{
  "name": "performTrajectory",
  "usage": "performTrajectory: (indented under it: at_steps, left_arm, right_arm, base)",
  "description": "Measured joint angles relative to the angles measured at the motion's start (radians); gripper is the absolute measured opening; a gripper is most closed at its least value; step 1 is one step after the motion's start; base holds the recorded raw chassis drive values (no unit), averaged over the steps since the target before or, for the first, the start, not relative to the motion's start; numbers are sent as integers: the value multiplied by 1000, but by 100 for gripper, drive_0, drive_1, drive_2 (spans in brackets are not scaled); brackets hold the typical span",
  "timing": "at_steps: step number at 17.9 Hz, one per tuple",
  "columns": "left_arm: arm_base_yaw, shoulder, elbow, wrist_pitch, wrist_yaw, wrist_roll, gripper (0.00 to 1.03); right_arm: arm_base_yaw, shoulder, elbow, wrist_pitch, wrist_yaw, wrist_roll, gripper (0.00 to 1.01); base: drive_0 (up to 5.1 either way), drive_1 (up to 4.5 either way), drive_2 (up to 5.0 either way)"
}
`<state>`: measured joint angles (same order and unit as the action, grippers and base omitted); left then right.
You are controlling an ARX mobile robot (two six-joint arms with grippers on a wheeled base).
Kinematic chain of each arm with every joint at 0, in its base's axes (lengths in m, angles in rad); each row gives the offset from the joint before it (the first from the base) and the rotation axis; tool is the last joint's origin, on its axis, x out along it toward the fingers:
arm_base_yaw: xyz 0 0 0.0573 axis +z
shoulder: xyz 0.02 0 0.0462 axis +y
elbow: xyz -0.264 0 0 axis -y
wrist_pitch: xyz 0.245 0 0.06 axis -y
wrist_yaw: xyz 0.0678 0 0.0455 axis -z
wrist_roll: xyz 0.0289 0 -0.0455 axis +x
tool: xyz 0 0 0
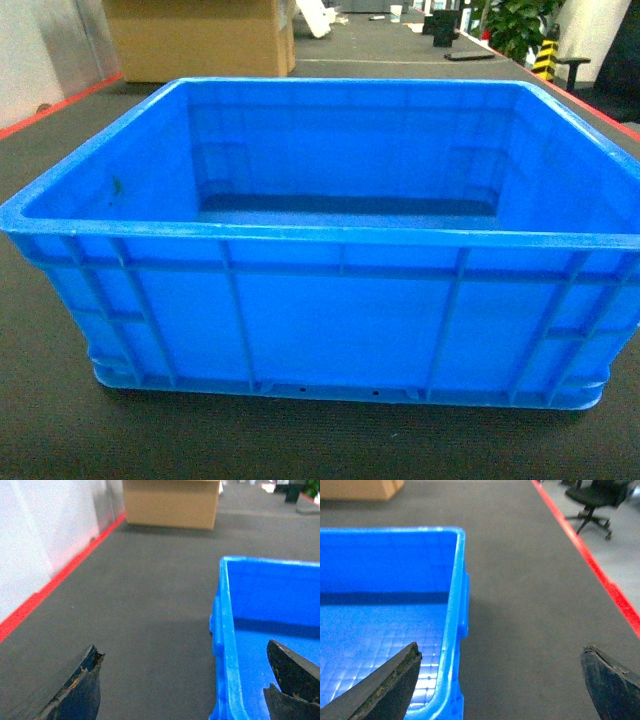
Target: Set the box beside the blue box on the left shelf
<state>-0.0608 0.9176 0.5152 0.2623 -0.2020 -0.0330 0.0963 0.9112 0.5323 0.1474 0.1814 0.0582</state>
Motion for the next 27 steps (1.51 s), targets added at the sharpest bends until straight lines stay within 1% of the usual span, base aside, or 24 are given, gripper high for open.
performTrajectory:
  at_steps: [1,2,3,4,5,6,7,8,10,11,12,13,14,18,20,21,22,23,24,26,27]
  left_arm:
    - [-14,157,110,-58,19,0,98]
    - [-23,288,191,-105,24,-2,98]
    - [-30,410,273,-148,20,-14,98]
    - [-37,489,340,-192,23,-26,98]
    - [-42,553,394,-220,24,-45,98]
    - [-45,603,431,-241,27,-67,98]
    - [-51,645,455,-256,11,-74,98]
    - [-56,679,473,-269,13,-89,98]
    - [-69,719,502,-313,20,-122,98]
    - [-75,737,521,-344,15,-136,98]
    - [-76,753,535,-351,3,-146,98]
    - [-81,770,553,-380,-12,-146,93]
    - [-89,776,555,-405,-14,-144,82]
    - [-97,777,561,-457,-5,-143,46]
    - [-113,768,558,-450,-2,-142,22]
    - [-119,753,548,-442,11,-128,14]
    - [-116,724,526,-430,35,-127,9]
    - [-121,669,462,-370,17,-116,9]
    - [-133,631,418,-335,-3,-106,9]
    - [-150,555,353,-301,-20,-104,9]
    - [-167,482,302,-281,-47,-103,9]
  right_arm:
    - [0,145,92,-32,-46,21,98]
    - [8,287,182,-48,-60,43,98]
    - [16,385,252,-75,-82,61,98]
    - [22,465,307,-96,-93,85,98]
    - [22,537,344,-92,-95,107,98]
    - [21,600,368,-87,-92,122,98]
    - [21,656,377,-91,-87,138,98]
    - [24,685,377,-97,-84,153,98]
    - [35,706,391,-127,-75,169,98]
    - [43,711,397,-129,-74,172,98]
    - [53,713,401,-130,-75,177,98]
    - [56,717,403,-132,-74,177,96]
    - [62,722,404,-140,-73,177,85]
    - [68,724,414,-163,-62,158,47]
    - [68,724,416,-168,-58,153,25]
    - [68,724,415,-167,-43,151,14]
    - [65,718,414,-162,-53,150,10]
    - [69,680,366,-140,-53,155,10]
    - [76,653,332,-119,-48,159,10]
    - [90,591,274,-85,-31,161,10]
    - [105,525,229,-69,-11,161,10]
  base:
    - [0,0,0]
    - [0,0,0]
    - [0,0,0]
    - [0,0,0]
    - [0,0,0]
    - [0,0,0]
    - [0,0,0]
    - [0,0,0]
    - [0,0,0]
    - [0,0,0]
    - [0,0,0]
    - [0,0,0]
    - [0,0,0]
    - [0,0,0]
    - [0,0,0]
    - [0,0,0]
    - [0,0,0]
    - [0,0,0]
    - [0,0,0]
    - [0,0,0]
    - [0,0,0]
